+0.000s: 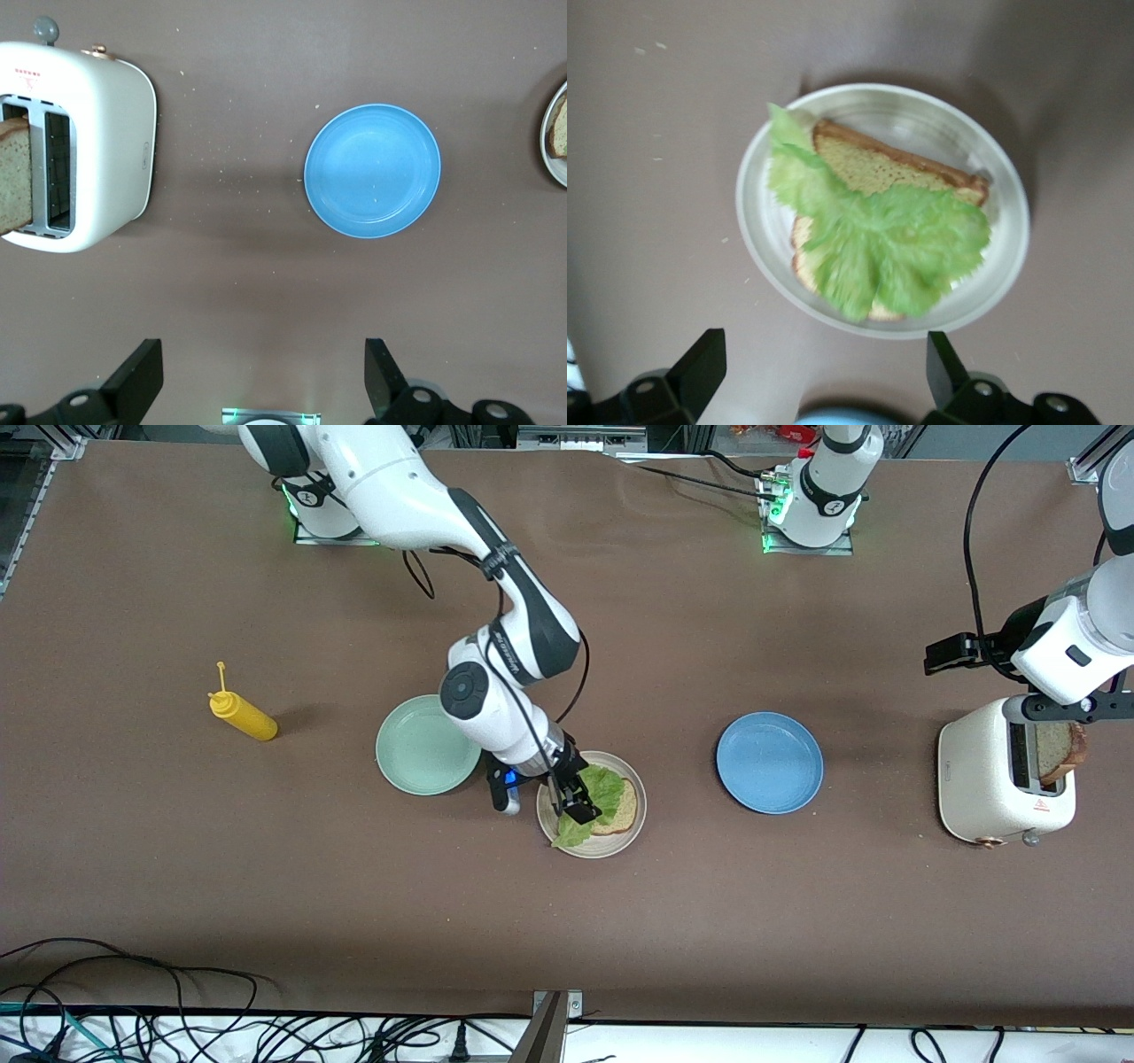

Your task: Make sandwich on beige plate with both arms

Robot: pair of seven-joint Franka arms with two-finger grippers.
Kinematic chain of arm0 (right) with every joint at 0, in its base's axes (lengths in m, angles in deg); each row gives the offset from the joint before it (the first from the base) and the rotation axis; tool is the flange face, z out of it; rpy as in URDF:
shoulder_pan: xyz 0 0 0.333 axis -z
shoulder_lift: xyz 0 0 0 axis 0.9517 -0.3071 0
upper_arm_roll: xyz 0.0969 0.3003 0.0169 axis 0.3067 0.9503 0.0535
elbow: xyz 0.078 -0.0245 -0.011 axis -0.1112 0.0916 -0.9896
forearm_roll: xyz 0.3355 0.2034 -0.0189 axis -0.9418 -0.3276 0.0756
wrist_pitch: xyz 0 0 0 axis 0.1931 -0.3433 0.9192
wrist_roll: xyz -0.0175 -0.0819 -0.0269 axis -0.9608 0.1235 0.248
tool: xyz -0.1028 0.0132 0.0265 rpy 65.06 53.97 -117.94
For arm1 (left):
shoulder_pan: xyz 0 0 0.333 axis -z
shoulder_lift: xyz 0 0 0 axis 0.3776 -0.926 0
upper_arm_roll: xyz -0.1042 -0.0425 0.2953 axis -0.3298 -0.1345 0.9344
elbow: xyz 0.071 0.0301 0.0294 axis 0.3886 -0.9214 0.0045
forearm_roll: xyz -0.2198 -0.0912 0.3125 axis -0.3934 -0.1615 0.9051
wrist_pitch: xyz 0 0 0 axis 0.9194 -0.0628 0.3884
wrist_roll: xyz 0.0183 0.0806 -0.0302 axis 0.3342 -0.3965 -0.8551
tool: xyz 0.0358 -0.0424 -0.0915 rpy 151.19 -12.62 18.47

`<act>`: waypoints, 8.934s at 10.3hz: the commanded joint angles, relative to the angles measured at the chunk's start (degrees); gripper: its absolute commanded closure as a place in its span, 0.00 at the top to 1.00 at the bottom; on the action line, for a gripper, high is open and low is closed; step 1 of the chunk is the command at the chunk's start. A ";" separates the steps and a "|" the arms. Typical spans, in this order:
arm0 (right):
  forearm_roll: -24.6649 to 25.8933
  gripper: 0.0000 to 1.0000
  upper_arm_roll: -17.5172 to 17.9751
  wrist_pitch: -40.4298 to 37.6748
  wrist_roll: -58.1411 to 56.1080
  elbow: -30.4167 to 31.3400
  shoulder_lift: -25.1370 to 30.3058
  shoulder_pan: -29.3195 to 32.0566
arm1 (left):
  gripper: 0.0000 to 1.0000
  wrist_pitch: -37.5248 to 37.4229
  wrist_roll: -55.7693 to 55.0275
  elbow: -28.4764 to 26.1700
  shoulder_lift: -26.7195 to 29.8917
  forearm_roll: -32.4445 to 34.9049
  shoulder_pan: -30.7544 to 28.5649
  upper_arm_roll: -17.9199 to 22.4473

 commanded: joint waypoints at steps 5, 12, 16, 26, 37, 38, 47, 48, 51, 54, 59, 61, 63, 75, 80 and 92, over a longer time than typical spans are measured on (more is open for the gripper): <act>0.06 1.00 -13.48 -34.66 -15.91 1.40 18.04 5.66 | 1.00 2.25 1.03 -1.76 0.73 1.55 -1.11 -0.04; 18.36 1.00 -38.04 -64.24 -76.10 1.31 27.89 5.40 | 1.00 2.34 1.12 -1.68 0.56 1.37 -2.08 -0.04; 25.37 1.00 -38.13 -53.84 -88.34 7.09 28.61 5.66 | 1.00 2.25 1.03 -1.50 0.56 1.37 -1.99 -0.13; 19.66 1.00 -39.53 -45.79 -100.86 11.77 28.26 8.12 | 1.00 2.95 1.12 -1.50 -0.06 1.11 -2.08 -0.13; 30.61 1.00 -4.35 -46.32 -97.45 8.60 32.73 37.79 | 1.00 3.48 1.03 -1.50 -0.24 1.11 -1.99 -0.13; 32.64 1.00 -0.90 -46.32 -97.09 8.95 33.35 40.44 | 1.00 3.48 1.03 -1.50 -0.24 1.11 -2.08 -0.13; 36.09 1.00 6.00 -36.22 -97.17 24.16 43.90 46.44 | 1.00 3.48 1.03 -1.50 -0.24 1.11 -2.08 -0.13; 36.09 1.00 5.99 -36.30 -97.17 23.38 43.90 46.36 | 1.00 3.48 1.03 -1.50 -0.24 1.11 -2.08 -0.13; 36.00 1.00 5.38 -36.38 -97.17 21.27 44.43 46.35 | 1.00 3.48 1.03 -1.41 -0.24 1.11 -2.08 -0.13; 36.09 1.00 3.81 -39.27 -97.26 21.26 48.37 46.35 | 1.00 3.48 1.03 -1.41 -0.24 1.11 -1.99 -0.13; 36.09 1.00 2.48 -40.69 -97.26 21.26 47.80 46.18 | 1.00 3.48 1.03 -1.41 -0.24 1.11 -1.99 -0.13; 36.09 1.00 2.57 -40.34 -97.18 21.17 45.32 46.01 | 1.00 3.48 1.03 -1.41 -0.24 1.11 -2.08 -0.13; 36.88 1.00 2.74 -40.25 -97.00 21.17 43.82 45.65 | 1.00 3.56 1.03 -1.32 -0.59 1.11 -2.08 -0.13; 31.82 1.00 -0.14 -30.16 -133.86 34.07 42.15 46.70 | 1.00 3.92 1.03 -1.41 -0.67 1.11 -1.99 -0.13; 14.34 1.00 -7.62 -26.80 -172.84 39.45 34.27 49.32 | 1.00 3.92 1.03 -1.41 -0.67 1.11 -1.99 -0.13; -9.24 1.00 -7.54 -29.53 -219.14 47.98 24.49 56.29 | 1.00 4.01 1.03 -1.24 -1.29 1.11 -2.08 -0.13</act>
